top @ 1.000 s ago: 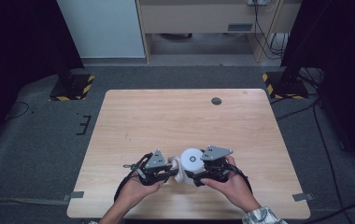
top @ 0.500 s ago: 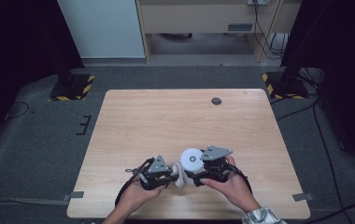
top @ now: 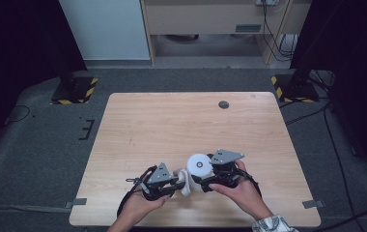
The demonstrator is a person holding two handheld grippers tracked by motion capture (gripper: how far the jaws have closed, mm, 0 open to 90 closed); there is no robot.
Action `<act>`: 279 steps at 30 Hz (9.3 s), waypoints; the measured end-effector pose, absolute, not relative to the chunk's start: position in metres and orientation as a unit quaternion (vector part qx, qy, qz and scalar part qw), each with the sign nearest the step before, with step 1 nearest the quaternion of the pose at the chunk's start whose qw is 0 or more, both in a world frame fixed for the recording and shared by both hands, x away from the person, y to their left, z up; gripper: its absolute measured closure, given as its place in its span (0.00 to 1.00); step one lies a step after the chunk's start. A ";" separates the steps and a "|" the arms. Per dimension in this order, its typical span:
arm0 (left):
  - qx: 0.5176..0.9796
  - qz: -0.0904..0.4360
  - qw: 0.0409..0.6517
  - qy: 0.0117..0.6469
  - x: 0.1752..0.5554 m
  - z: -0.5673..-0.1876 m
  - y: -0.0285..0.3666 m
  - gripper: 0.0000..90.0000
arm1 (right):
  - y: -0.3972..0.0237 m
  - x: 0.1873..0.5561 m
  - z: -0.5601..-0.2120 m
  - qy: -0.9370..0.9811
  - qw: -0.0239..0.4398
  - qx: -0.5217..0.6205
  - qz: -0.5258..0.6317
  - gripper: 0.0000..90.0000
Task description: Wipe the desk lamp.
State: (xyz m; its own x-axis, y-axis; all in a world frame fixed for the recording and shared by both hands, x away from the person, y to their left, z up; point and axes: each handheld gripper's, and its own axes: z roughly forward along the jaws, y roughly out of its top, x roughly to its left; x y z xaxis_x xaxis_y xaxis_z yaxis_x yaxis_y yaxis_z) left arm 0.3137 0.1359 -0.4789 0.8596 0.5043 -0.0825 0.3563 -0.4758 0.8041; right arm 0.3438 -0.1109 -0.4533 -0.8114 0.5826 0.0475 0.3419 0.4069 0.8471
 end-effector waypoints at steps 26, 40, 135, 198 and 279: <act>0.843 0.087 0.472 0.241 0.305 -0.460 0.130 0.86 | -0.116 0.355 -0.441 0.811 0.113 0.300 0.490 0.27; 0.862 0.074 0.439 0.241 0.310 -0.481 0.121 0.86 | -0.116 0.355 -0.442 0.811 0.116 0.298 0.490 0.27; 0.862 0.060 0.446 0.234 0.311 -0.479 0.122 0.86 | -0.117 0.355 -0.442 0.811 0.114 0.294 0.492 0.27; 0.849 0.096 0.442 0.272 0.387 -0.447 0.127 0.86 | -0.113 0.345 -0.471 0.841 0.125 0.284 0.443 0.10; 0.875 0.051 0.429 0.220 0.303 -0.497 0.067 0.86 | -0.203 0.317 -0.483 0.815 0.174 0.328 0.445 0.23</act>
